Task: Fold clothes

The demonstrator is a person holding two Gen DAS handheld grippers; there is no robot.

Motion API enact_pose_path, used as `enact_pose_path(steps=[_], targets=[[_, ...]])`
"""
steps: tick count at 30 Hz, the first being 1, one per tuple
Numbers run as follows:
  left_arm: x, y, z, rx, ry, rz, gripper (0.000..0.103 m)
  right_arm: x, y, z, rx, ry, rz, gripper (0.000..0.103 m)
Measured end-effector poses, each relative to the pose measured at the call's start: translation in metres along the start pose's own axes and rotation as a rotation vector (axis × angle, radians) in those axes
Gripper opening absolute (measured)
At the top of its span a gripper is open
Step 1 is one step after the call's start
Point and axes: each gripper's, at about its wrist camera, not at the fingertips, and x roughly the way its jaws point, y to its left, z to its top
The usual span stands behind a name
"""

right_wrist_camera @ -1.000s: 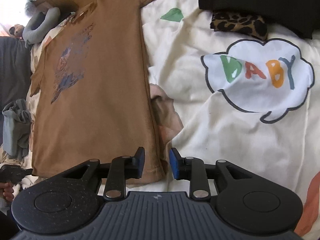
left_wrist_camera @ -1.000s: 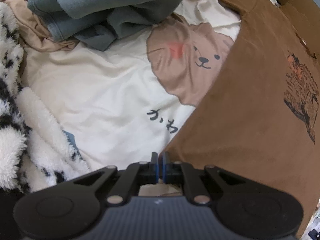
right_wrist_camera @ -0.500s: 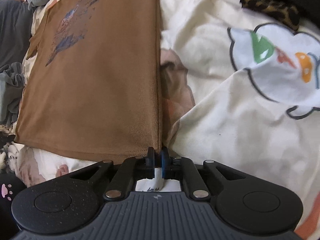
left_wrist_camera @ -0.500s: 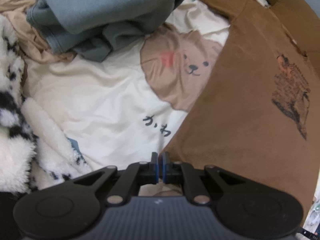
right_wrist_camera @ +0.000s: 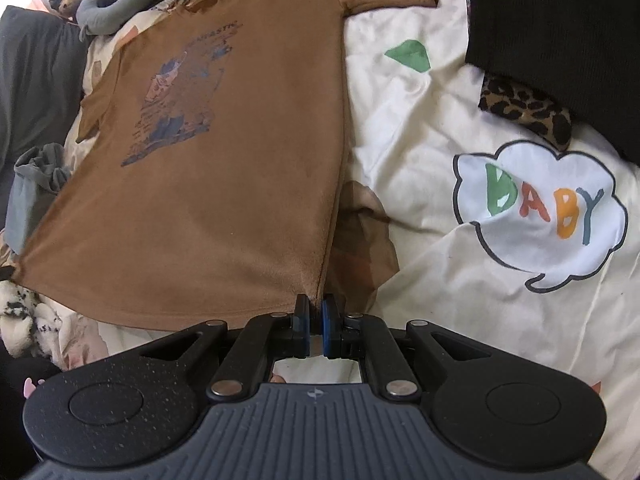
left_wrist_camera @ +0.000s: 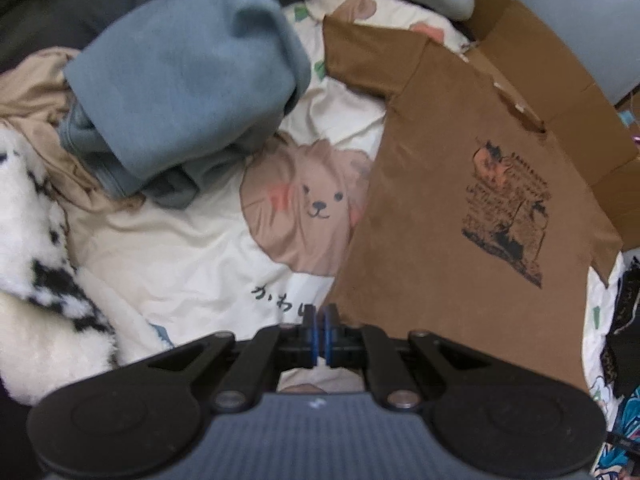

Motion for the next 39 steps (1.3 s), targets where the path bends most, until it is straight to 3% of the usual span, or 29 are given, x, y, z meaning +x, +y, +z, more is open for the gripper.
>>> enact_pose_path(steps=[7, 23, 39], targets=[[-0.014, -0.001, 0.003, 0.029, -0.022, 0.014, 0.002, 0.014, 0.004, -0.009, 0.008, 0.018, -0.006, 0.003], [0.089, 0.026, -0.025, 0.043, 0.115, 0.133, 0.003, 0.035, -0.007, -0.020, 0.042, 0.098, -0.060, 0.002], [0.150, 0.025, -0.036, 0.025, 0.195, 0.222, 0.004, 0.092, -0.007, -0.021, -0.040, 0.203, -0.122, 0.004]])
